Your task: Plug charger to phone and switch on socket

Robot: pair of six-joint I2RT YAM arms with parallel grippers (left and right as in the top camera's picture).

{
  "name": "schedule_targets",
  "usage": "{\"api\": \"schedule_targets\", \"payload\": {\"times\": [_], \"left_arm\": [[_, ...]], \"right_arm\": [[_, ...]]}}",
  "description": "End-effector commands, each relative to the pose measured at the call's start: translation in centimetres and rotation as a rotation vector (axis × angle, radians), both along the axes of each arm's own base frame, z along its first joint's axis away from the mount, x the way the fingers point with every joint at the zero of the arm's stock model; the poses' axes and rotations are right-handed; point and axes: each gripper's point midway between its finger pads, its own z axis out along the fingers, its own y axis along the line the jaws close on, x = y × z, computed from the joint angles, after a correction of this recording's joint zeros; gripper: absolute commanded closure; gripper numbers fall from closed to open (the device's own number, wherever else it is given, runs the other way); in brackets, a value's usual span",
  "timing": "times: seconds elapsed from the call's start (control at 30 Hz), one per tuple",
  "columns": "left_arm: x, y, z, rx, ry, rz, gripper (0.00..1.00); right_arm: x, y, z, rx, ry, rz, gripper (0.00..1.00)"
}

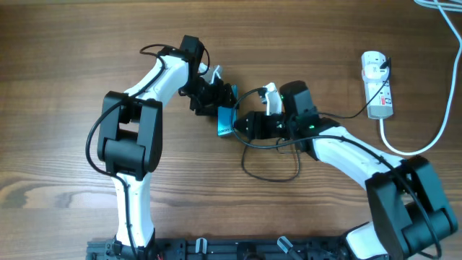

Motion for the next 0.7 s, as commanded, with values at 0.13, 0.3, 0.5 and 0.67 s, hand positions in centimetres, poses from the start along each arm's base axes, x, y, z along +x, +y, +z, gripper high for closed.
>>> {"api": "schedule_targets", "payload": {"times": [0.13,0.3,0.5,0.67], "left_arm": [[-2.4,-1.8,-1.8,-0.008,0.059,-0.067,0.30],[-2.7,-2.3,-1.8,-0.008,0.057,-0.081,0.30],[-3.0,-2.8,-1.8,-0.007,0.056,-0.095,0.30],[-2.9,-2.6,-2.0,-0.001,0.037,-0.115,0.30]], "right_arm": [[1.0,2.1,-1.7,-0.051,-0.055,-0.029,0.40],[2.2,1.0,-3.8,-0.106,-0.027,-0.130,0.42],[2.4,1.1,-4.7,-0.088,0.017,-0.169,0.53],[1.8,1.8,-4.3,-0.052,0.034,-0.131,0.54]]}}
